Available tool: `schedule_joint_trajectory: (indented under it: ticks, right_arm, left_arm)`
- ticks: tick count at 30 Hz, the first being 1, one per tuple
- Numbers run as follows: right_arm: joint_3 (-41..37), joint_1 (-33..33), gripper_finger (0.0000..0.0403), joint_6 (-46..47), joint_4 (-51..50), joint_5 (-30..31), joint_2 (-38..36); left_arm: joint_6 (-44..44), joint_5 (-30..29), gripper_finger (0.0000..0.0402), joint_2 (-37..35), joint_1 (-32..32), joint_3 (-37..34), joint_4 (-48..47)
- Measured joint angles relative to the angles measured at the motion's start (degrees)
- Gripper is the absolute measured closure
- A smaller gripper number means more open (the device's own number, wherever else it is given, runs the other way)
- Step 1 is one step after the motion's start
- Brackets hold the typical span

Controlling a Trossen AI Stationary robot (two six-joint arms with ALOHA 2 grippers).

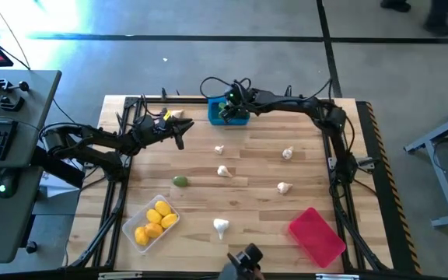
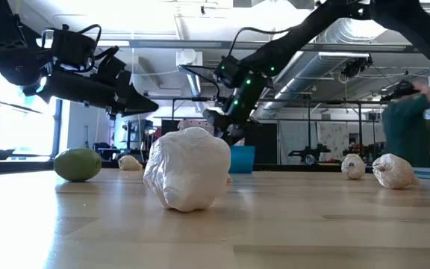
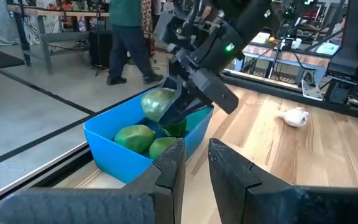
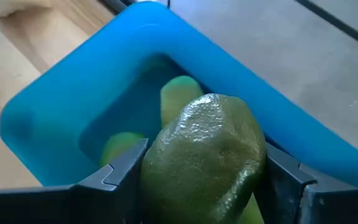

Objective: Sort produce into baskets
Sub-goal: Put the lime into the blue bin

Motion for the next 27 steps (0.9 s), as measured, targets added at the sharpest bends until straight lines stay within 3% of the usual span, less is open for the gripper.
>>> schedule_joint_trajectory:
  ticks: [4, 13, 17, 21, 27]
  right_arm:
    - [0.62, -0.10, 0.0182, -0.37, -0.30, -0.01, 0.57]
    - [0.66, -0.10, 0.0064, -2.23, -1.63, 0.00, 0.44]
    - [0.66, 0.42, 0.0060, -3.36, -2.73, 0.11, -0.17]
    - [0.54, 1.95, 0.0123, -4.75, -3.49, 2.99, -2.09]
    - [-7.28, 4.89, 0.0316, -6.10, 4.56, 0.89, -6.85]
  left_arm:
    - [0.01, 0.09, 0.0346, 0.00, 0.00, 0.00, -0.02]
    - [1.40, 0.11, 0.0346, 0.00, 0.00, 0.02, -0.78]
    - [2.79, 1.31, 0.0347, 0.00, 0.00, 0.04, -1.73]
    - [4.42, 4.92, 0.0360, -0.18, 0.00, 0.04, -1.93]
    - [5.18, 14.05, 0.0399, -4.31, -0.38, 1.50, -10.29]
